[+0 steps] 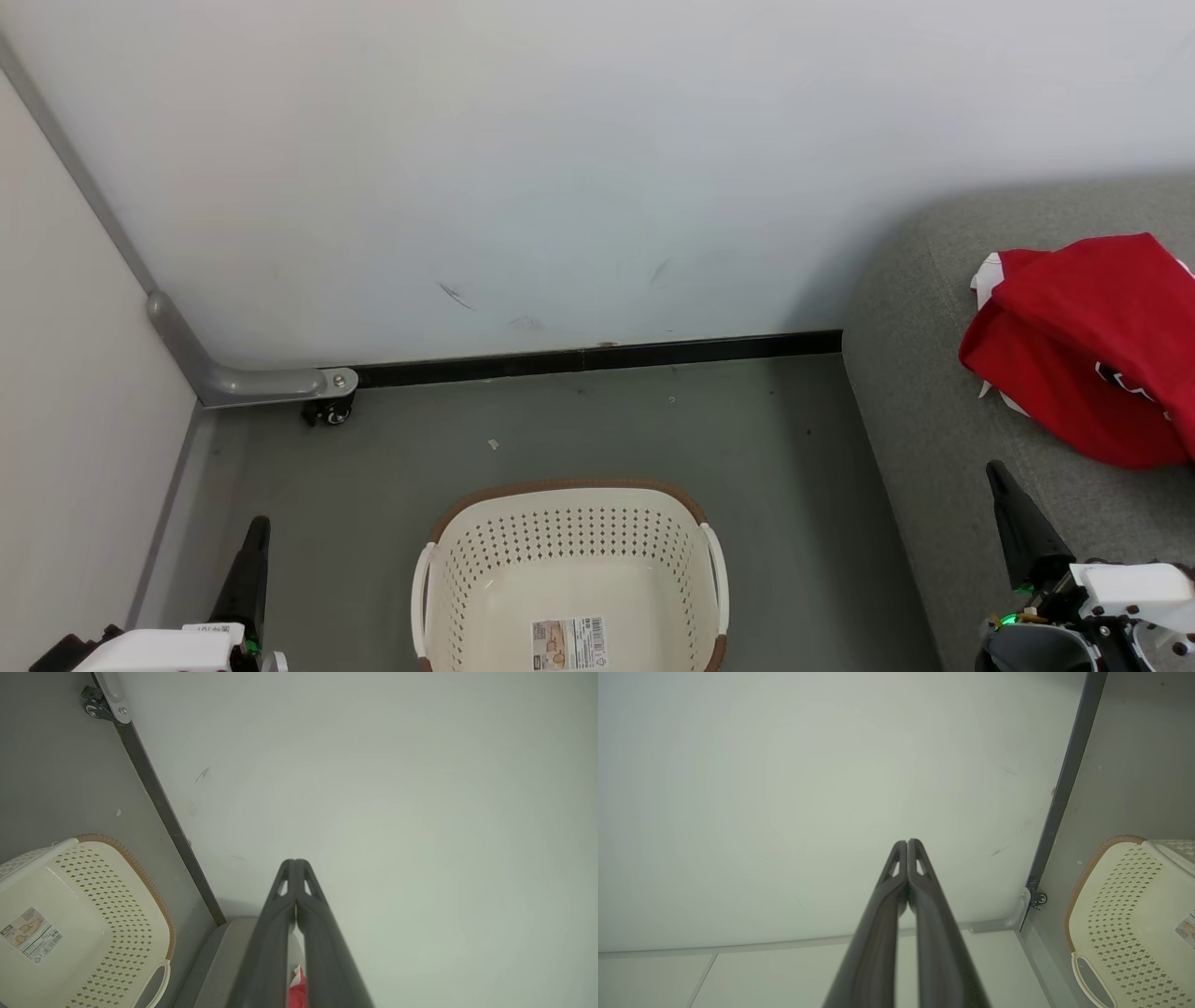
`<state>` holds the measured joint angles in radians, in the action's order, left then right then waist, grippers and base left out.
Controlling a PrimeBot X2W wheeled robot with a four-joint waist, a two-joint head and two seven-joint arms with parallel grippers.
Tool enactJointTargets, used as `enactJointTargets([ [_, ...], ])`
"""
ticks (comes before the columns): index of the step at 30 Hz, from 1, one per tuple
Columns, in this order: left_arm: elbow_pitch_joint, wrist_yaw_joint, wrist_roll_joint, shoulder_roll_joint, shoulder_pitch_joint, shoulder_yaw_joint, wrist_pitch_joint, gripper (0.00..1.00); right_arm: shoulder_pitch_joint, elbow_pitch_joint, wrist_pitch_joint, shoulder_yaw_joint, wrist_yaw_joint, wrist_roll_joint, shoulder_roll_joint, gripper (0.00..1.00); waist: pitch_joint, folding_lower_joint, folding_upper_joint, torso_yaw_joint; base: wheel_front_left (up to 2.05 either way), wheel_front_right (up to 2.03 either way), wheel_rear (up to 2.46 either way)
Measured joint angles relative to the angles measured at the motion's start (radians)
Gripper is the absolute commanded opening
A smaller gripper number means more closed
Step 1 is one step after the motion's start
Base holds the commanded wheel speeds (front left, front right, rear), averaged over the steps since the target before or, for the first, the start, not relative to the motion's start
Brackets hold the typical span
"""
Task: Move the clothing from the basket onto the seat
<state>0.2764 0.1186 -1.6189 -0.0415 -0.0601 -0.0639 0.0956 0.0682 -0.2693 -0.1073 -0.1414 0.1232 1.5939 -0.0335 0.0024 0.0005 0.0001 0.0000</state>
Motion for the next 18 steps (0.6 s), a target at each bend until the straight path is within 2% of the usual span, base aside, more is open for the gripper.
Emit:
enactJointTargets([
  [18,0.001,0.000,0.000,0.000,0.000,-0.001,0.000,0.00,0.000,0.000,0.000,0.000,0.000,0.000,0.000,0.00,0.000,-0.0001,0.0000,0.000,0.00,0.00,0.00],
])
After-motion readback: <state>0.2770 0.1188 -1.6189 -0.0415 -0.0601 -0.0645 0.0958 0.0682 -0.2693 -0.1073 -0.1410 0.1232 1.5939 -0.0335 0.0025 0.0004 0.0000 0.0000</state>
